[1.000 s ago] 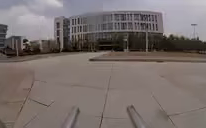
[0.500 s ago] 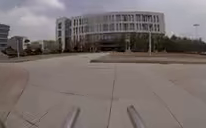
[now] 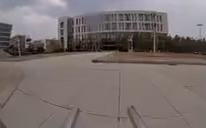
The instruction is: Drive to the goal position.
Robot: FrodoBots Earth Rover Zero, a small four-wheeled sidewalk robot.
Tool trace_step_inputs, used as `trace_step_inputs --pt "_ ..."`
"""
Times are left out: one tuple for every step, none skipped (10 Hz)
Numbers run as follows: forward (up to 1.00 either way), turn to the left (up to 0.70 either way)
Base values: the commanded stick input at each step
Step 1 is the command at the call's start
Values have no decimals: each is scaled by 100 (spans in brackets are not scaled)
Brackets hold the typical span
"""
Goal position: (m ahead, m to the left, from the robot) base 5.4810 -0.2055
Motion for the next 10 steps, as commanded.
trace_step_inputs --pt "68 0" --pt "68 0" --pt "68 0" --pt "69 0" --pt "68 0" --pt "68 0" --pt "68 0" --pt "68 0" --pt "68 0" --pt "69 0"
